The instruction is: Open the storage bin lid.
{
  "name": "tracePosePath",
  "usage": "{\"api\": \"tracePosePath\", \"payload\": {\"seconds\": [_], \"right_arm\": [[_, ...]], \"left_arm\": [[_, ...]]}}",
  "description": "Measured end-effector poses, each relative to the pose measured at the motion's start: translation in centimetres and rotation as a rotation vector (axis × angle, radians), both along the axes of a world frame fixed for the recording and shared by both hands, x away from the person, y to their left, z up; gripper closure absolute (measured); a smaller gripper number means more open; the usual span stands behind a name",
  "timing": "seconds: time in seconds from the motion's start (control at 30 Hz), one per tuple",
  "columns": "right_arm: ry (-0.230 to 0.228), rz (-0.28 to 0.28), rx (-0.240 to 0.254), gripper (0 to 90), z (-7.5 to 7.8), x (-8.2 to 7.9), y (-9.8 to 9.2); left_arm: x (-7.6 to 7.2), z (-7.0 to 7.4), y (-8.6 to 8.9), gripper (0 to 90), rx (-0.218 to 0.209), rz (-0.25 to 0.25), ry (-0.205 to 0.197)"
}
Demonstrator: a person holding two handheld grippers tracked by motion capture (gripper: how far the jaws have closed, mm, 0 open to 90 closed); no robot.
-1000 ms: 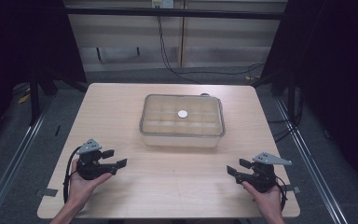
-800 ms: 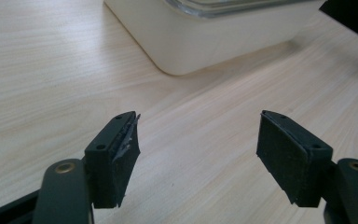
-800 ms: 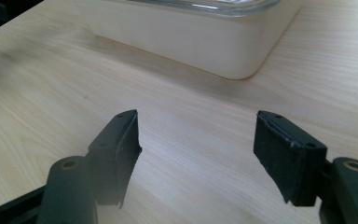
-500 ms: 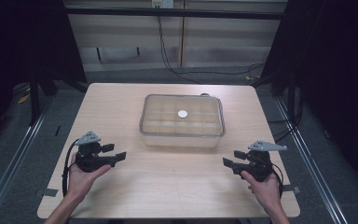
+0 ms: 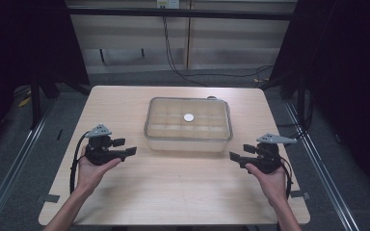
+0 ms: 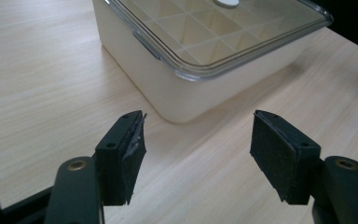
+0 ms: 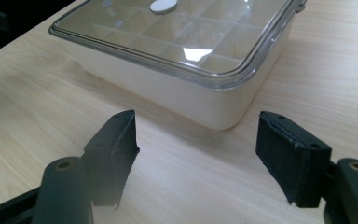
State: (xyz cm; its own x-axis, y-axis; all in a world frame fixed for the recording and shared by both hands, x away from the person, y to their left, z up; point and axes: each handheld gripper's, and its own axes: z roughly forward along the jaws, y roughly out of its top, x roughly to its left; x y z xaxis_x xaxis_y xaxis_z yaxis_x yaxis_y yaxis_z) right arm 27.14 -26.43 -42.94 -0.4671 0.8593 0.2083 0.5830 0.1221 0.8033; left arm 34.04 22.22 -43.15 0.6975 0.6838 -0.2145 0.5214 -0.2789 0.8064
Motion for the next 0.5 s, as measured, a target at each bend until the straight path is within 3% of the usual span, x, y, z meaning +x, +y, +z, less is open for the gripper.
{"api": "tracePosePath", "payload": {"seconds": [0.5], "right_arm": [[0.015, 0.03, -0.014, 21.1, 1.4, 3.7, 0.1]], "left_arm": [[2.1, 1.0, -0.6, 37.9, 0.013, -0.012, -0.013]]}}
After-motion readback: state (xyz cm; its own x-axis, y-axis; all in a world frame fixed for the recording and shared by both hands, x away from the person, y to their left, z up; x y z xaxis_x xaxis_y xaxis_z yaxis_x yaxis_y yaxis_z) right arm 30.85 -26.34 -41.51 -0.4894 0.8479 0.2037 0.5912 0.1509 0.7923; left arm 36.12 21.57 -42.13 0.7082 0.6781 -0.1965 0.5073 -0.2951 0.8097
